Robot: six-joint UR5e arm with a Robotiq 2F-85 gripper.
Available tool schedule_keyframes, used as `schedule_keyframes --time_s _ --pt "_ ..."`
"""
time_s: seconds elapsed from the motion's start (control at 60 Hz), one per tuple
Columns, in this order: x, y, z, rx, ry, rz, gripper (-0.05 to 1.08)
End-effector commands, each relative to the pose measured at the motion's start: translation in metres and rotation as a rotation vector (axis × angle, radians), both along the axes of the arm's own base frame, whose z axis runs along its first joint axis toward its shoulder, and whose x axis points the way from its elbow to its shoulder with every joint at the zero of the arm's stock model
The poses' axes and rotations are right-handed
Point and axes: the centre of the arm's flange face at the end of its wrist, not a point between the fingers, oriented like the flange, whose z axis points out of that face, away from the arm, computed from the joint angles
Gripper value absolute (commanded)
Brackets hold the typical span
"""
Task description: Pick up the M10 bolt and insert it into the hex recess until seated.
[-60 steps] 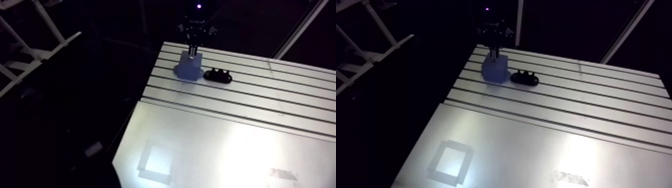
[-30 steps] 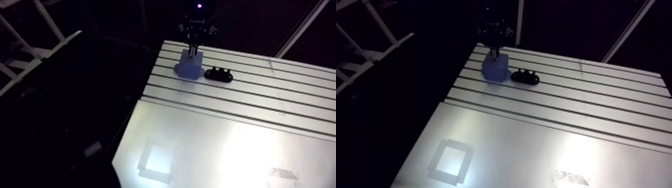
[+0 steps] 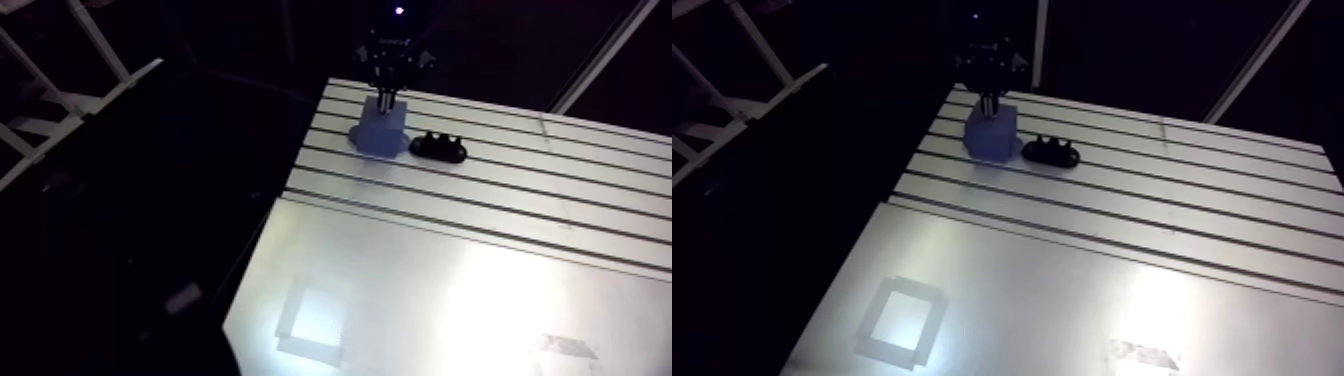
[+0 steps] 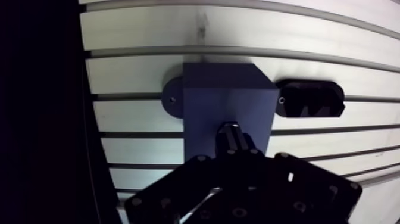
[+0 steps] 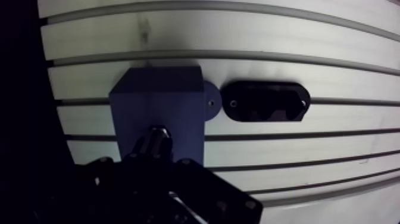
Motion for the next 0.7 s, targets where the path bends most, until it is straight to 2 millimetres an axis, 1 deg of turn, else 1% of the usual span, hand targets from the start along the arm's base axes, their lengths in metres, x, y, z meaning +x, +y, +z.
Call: schedule_keyframes --time_s 0.017,0.7 --pt "0.0 0.0001 -0.0003 0.001 0.0 0.0 1.07" --pt "0.0004 0.0002 -0.0009 0.002 -0.002 0.002 1.07"
